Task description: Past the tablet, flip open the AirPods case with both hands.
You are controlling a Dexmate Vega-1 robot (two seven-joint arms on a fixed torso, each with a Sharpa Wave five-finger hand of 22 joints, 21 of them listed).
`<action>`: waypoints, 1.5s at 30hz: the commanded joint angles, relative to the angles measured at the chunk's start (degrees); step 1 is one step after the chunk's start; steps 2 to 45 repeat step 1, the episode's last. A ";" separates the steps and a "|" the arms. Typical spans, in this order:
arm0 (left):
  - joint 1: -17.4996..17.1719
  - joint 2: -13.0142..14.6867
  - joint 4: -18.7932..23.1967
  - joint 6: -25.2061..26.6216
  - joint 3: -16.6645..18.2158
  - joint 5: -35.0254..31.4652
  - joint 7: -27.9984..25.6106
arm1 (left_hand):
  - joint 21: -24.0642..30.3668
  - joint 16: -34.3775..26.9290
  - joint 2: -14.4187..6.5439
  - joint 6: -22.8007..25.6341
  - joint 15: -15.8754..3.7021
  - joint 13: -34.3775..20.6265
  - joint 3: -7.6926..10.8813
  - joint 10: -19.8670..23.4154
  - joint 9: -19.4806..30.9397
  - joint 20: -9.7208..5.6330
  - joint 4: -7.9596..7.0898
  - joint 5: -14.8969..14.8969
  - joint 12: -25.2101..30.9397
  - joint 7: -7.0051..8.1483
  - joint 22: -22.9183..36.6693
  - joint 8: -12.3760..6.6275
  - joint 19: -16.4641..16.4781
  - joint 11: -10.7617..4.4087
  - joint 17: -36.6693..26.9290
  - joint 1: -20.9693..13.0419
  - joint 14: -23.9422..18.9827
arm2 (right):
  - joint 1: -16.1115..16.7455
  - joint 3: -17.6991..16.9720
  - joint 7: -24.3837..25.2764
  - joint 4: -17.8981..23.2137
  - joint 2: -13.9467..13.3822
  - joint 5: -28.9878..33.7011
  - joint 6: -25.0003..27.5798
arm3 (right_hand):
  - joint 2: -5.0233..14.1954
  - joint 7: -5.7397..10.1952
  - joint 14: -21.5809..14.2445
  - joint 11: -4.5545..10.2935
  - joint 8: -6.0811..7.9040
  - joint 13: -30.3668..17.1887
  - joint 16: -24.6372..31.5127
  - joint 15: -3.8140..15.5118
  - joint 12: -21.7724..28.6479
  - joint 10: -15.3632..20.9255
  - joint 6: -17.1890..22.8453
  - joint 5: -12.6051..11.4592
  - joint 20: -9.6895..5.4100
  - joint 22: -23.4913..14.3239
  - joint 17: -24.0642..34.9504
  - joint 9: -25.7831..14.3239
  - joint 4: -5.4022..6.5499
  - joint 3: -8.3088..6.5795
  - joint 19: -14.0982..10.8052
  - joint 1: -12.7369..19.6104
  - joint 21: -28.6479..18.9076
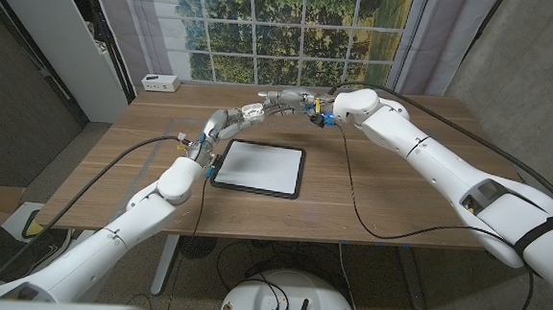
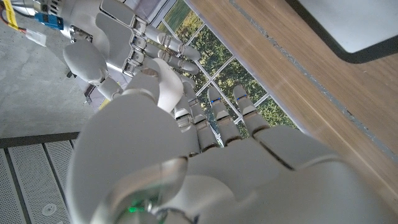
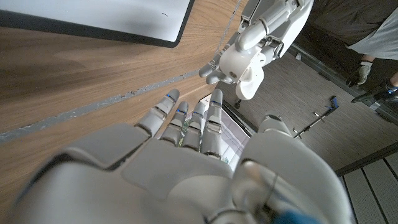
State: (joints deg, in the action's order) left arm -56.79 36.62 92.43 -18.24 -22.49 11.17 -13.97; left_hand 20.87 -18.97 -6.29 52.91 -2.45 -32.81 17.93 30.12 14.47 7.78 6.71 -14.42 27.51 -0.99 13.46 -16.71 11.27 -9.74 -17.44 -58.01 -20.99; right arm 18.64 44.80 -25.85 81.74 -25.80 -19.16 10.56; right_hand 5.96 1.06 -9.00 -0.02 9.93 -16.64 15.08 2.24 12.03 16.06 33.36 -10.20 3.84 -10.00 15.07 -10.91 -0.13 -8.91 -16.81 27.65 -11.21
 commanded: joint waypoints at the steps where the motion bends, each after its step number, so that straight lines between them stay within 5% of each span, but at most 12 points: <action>1: -0.81 0.51 0.63 -0.09 0.50 0.33 0.12 | 0.31 -0.14 -2.30 3.80 -4.69 -0.32 0.15 0.42 0.70 -0.18 -0.52 -0.29 0.26 3.01 0.26 -0.59 -0.35 -0.59 -0.20 -1.68 -0.48 | 3.58 -3.32 3.66 1.38 -0.92 -3.08 -1.79 | -0.16 0.31 0.23 -0.11 0.20 -0.04 -0.81 2.68 0.02 -0.52 -1.38 -0.07 -3.46 -0.01 -0.82 -0.09 -0.61 0.08 -0.38 -0.27 -0.05; 45: -0.81 0.51 0.63 -0.09 0.50 0.33 0.12 | 0.31 -0.14 -2.30 3.80 -4.69 -0.32 0.15 0.42 0.70 -0.18 -0.52 -0.29 0.26 3.01 0.26 -0.59 -0.35 -0.59 -0.20 -1.68 -0.48 | 3.58 -3.32 3.66 1.38 -0.92 -3.08 -1.79 | -0.16 0.31 0.23 -0.11 0.20 -0.04 -0.81 2.68 0.02 -0.52 -1.38 -0.07 -3.46 -0.01 -0.82 -0.09 -0.61 0.08 -0.38 -0.27 -0.05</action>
